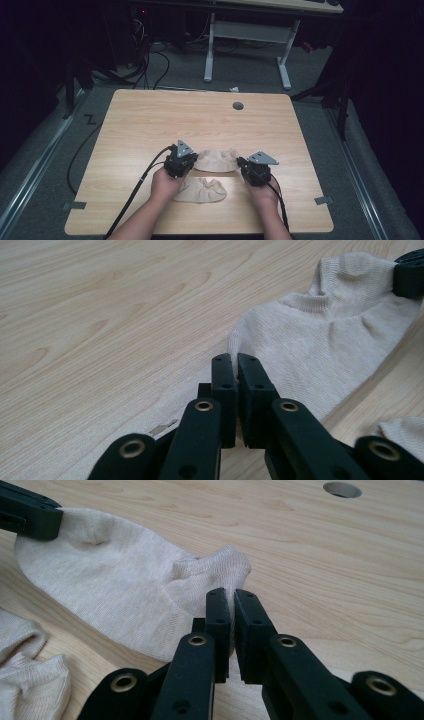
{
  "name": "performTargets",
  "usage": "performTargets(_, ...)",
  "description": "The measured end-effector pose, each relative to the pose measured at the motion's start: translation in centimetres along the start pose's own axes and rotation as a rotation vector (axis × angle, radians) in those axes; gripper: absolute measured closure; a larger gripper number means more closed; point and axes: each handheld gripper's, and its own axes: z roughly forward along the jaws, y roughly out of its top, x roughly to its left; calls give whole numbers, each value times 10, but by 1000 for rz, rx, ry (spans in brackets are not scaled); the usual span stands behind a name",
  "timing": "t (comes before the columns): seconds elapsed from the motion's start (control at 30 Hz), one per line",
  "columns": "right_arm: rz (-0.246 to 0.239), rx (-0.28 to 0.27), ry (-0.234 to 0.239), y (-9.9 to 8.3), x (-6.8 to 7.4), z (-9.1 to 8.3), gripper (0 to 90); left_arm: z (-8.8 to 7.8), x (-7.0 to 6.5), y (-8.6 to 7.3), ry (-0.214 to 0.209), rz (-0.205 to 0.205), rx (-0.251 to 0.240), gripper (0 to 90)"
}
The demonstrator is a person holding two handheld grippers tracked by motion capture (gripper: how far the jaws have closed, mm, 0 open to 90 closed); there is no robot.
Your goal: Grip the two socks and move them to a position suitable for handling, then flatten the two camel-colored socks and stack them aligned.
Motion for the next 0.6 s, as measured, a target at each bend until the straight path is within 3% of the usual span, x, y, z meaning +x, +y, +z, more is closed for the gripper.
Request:
performTargets(0.3,-16,-32,9,1,6,-6,861,-8,-4,-2,4,-5,-9,866)
performTargets(0.6,-39,-51,32,4,18,-11,861,-18,3,-5,0,-17,6,866)
